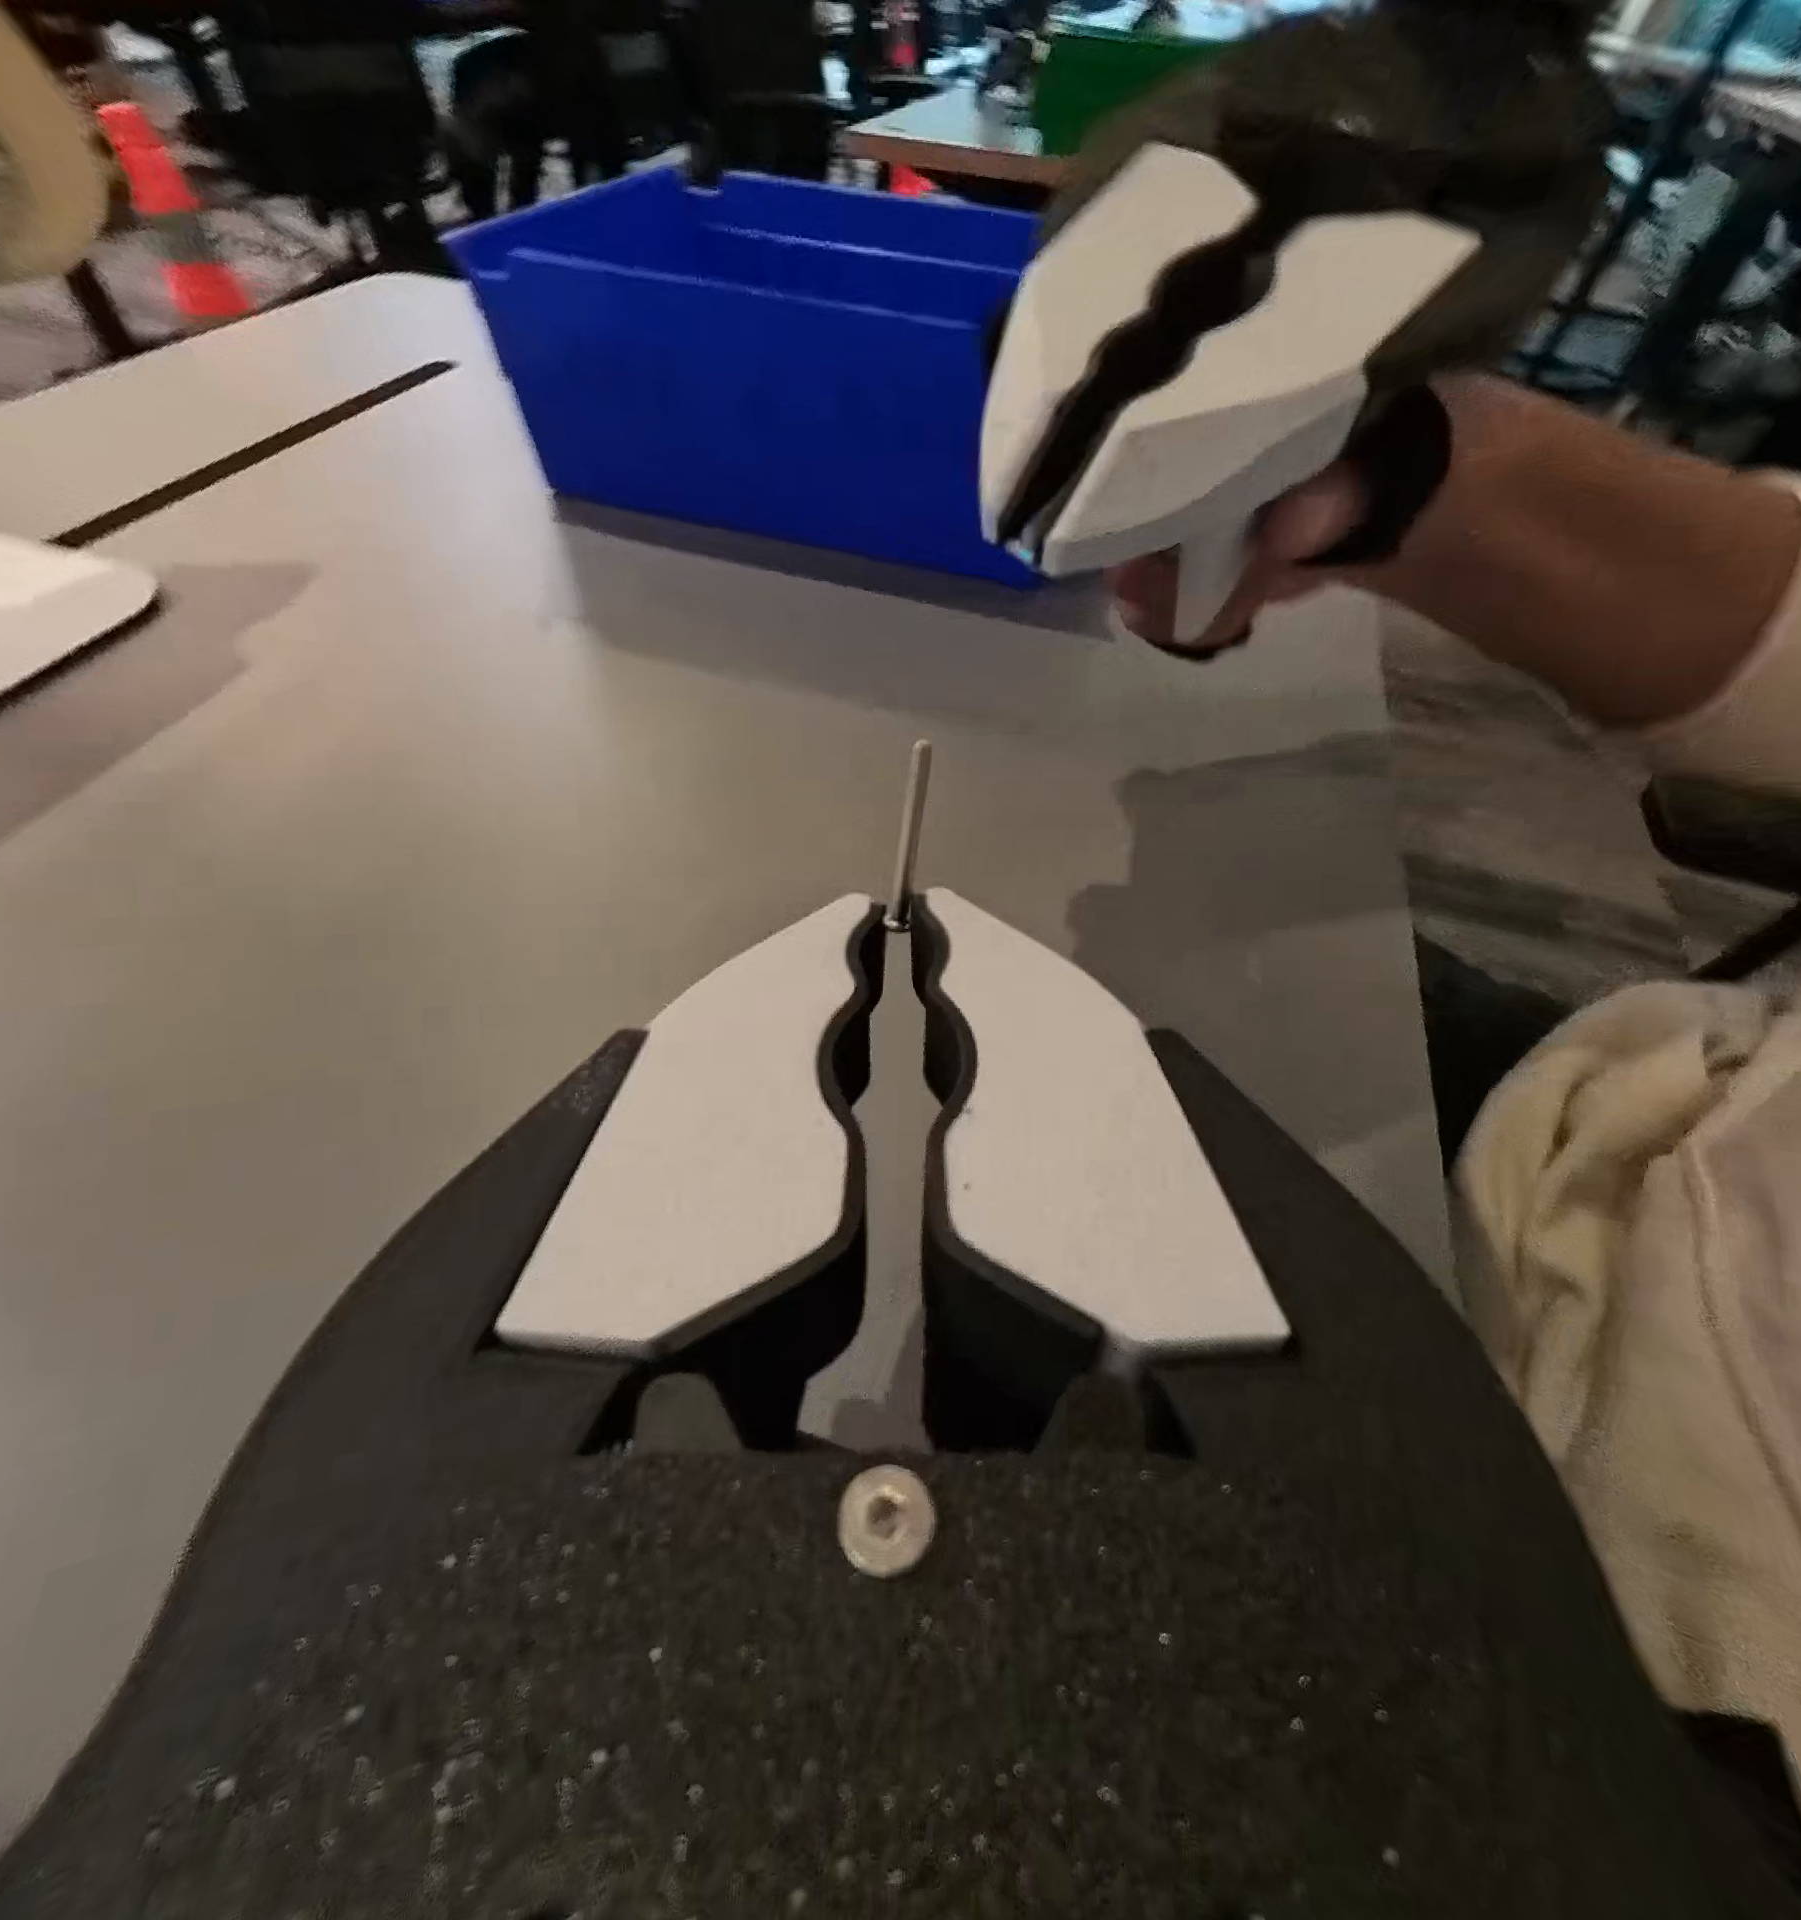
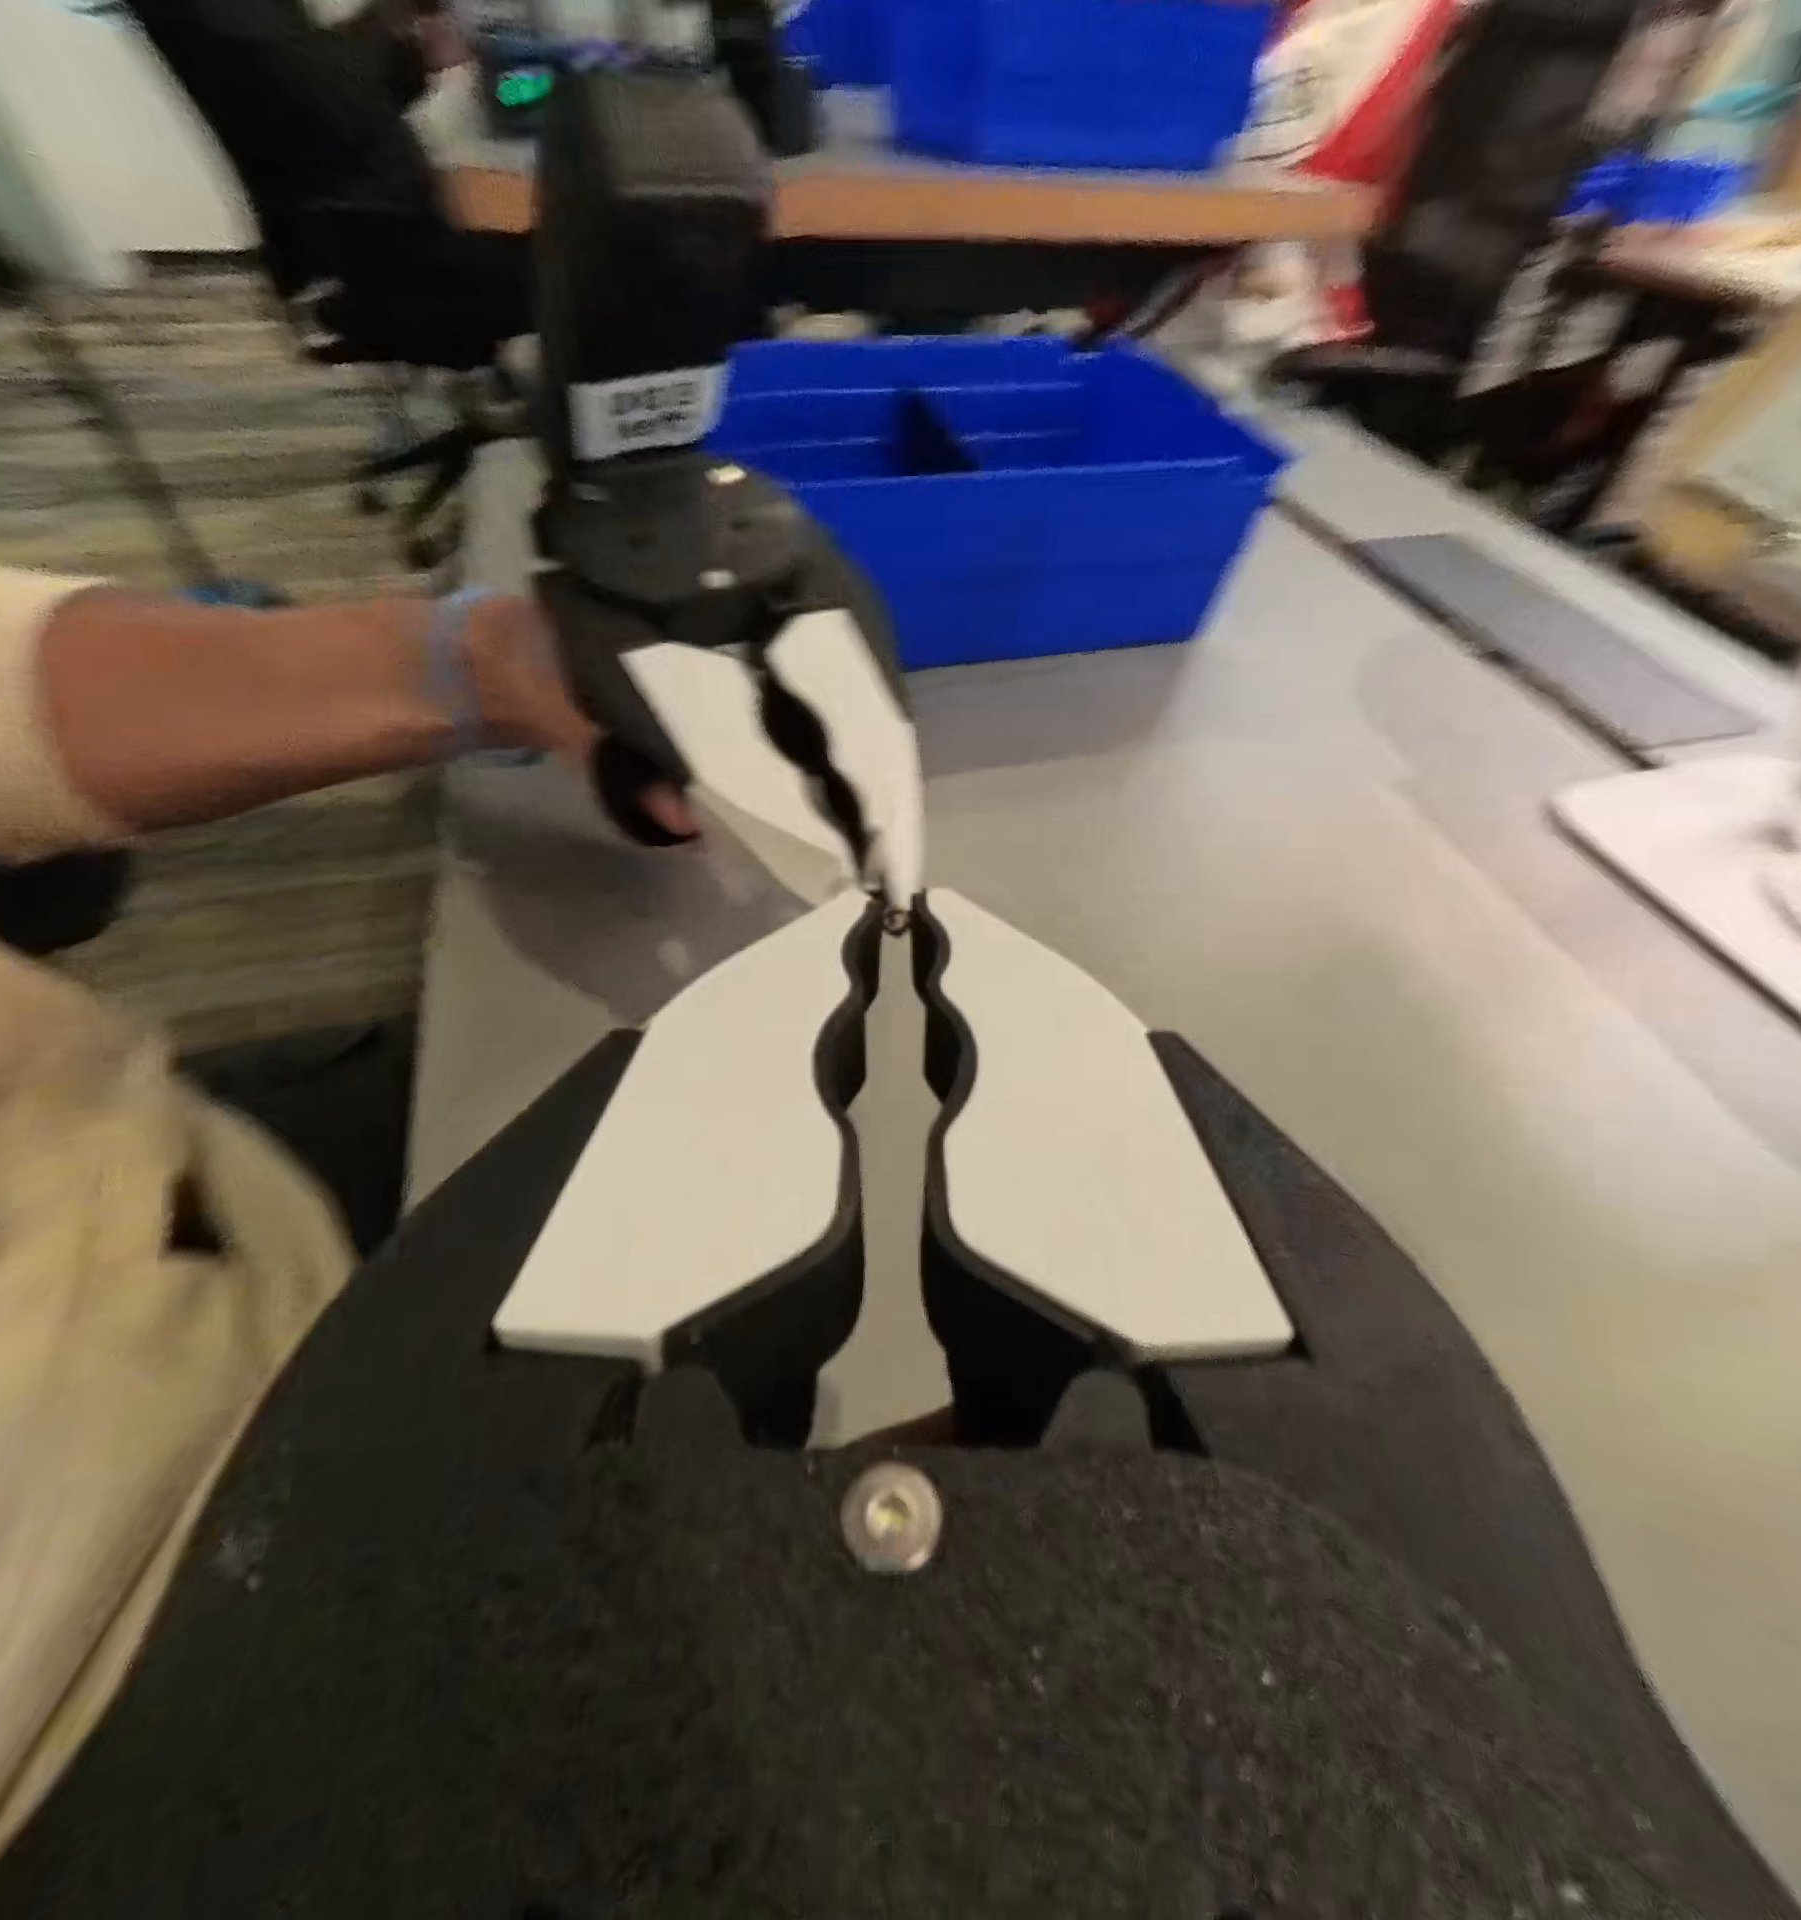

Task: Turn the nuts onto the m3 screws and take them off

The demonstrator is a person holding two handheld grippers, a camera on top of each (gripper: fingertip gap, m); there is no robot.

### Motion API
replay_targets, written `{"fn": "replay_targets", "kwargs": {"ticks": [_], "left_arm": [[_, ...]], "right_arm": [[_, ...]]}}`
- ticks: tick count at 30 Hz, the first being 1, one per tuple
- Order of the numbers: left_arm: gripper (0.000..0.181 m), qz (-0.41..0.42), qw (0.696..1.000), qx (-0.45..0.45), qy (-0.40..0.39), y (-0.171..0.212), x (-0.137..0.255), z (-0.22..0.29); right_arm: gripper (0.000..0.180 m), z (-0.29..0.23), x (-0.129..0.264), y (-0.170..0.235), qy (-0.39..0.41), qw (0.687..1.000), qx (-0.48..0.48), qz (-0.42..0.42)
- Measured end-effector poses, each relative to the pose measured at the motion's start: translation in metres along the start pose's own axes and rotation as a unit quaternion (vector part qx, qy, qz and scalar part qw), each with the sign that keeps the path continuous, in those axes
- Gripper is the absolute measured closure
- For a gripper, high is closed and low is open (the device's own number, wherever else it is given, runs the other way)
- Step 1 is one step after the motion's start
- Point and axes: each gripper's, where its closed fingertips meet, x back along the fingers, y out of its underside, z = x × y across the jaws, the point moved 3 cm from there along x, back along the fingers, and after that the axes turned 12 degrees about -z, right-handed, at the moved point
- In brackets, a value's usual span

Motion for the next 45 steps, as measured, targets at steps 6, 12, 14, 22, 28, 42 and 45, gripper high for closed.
{"fn": "replay_targets", "kwargs": {"ticks": [6,12,14,22,28,42,45], "left_arm": [[0.177,-0.035,0.996,-0.077,0.009,-0.020,-0.021,0.005],[0.177,-0.031,0.996,-0.086,0.016,-0.028,-0.026,0.011],[0.177,-0.024,0.996,-0.084,0.020,-0.030,-0.025,0.012],[0.177,-0.004,0.997,-0.072,0.008,-0.027,-0.024,0.008],[0.177,0.050,0.998,-0.025,0.030,-0.022,-0.016,0.007],[0.177,0.044,0.998,-0.046,0.027,-0.023,-0.012,0.015],[0.177,0.046,0.997,-0.045,0.030,-0.024,-0.012,0.015]], "right_arm": [[0.175,0.004,0.000,-0.004,-0.039,0.995,0.058,-0.069],[0.175,0.002,-0.001,0.002,-0.024,0.993,0.075,-0.086],[0.175,0.003,-0.005,0.007,-0.017,0.993,0.075,-0.095],[0.175,0.004,0.000,0.002,-0.005,0.998,0.044,-0.042],[0.175,0.008,0.013,0.004,-0.017,1.000,-0.015,0.017],[0.175,-0.003,0.000,-0.002,-0.037,0.999,0.009,0.002],[0.175,-0.004,0.000,-0.002,-0.038,0.999,0.009,0.002]]}}
